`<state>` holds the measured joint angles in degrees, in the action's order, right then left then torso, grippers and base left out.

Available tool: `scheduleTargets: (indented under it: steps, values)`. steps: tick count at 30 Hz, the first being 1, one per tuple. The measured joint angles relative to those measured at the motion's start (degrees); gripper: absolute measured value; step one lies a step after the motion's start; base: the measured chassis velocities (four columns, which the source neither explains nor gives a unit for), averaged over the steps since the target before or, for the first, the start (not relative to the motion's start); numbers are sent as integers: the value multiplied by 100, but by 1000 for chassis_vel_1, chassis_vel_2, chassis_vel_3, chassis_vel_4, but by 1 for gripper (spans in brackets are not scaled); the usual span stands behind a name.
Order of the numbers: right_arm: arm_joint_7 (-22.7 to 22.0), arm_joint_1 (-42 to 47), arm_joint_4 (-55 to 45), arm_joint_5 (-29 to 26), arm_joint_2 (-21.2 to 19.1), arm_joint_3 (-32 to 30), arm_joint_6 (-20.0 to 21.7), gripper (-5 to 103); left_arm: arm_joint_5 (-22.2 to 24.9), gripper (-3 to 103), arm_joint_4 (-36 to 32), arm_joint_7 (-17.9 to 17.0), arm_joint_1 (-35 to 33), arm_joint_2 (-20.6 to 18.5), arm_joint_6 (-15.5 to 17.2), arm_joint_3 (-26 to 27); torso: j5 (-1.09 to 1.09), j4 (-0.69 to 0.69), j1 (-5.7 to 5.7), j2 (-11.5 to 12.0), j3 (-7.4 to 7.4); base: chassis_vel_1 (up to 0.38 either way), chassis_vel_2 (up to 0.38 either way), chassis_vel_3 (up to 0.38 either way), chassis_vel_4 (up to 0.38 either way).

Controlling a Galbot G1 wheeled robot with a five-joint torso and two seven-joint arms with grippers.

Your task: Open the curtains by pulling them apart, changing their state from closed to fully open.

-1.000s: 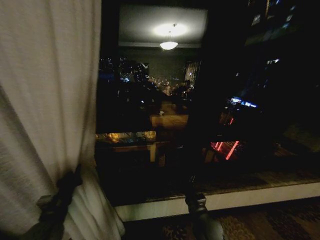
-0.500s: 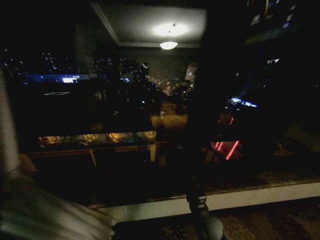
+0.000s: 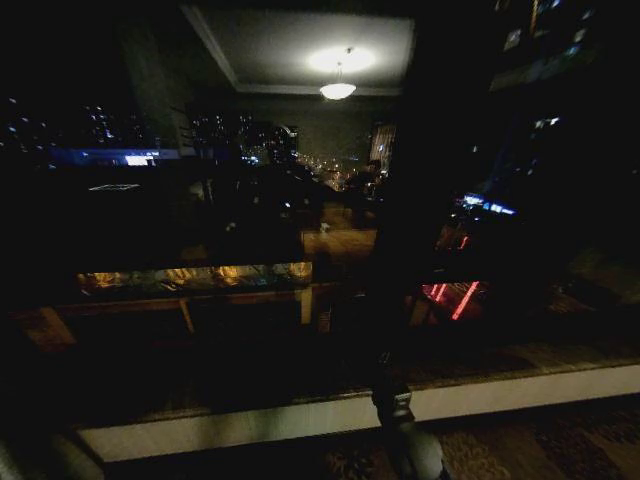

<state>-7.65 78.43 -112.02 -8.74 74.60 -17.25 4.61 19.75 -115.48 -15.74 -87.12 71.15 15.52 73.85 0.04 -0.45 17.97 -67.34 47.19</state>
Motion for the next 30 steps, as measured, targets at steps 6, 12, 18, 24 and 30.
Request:
scheduleTargets:
  steps: [6, 12, 18, 24, 30]
  values:
    - [-1, -31, -11, 17, 54, -1, 17, 100, -25, 46, -571, 858, -273, 224, -106, -286, 0, 1, 0, 0, 0, 0, 0, 0, 0]
    - [20, -80, -73, 17, 66, 4, 93, 100, -39, 68, -1361, 785, -656, 556, 25, -337, 0, 2, 0, 0, 0, 0, 0, 0, 0]
    - [102, -69, -213, 8, 55, -44, 231, 100, -13, 89, -1970, 767, -1015, 841, 65, -523, 0, 2, 0, -1, 0, 0, 0, 0, 0]
    - [132, -32, -544, -79, 56, -145, 496, 100, 289, 100, -2024, 1443, -1088, 811, -132, -1251, 0, 1, 0, 0, 0, 0, 0, 0, 0]
    - [132, 101, -857, -218, 5, -324, 791, 100, 409, 100, -1895, 1954, -1004, 743, -189, -1563, -1, 1, 1, 0, 0, 0, 0, 0, 0]
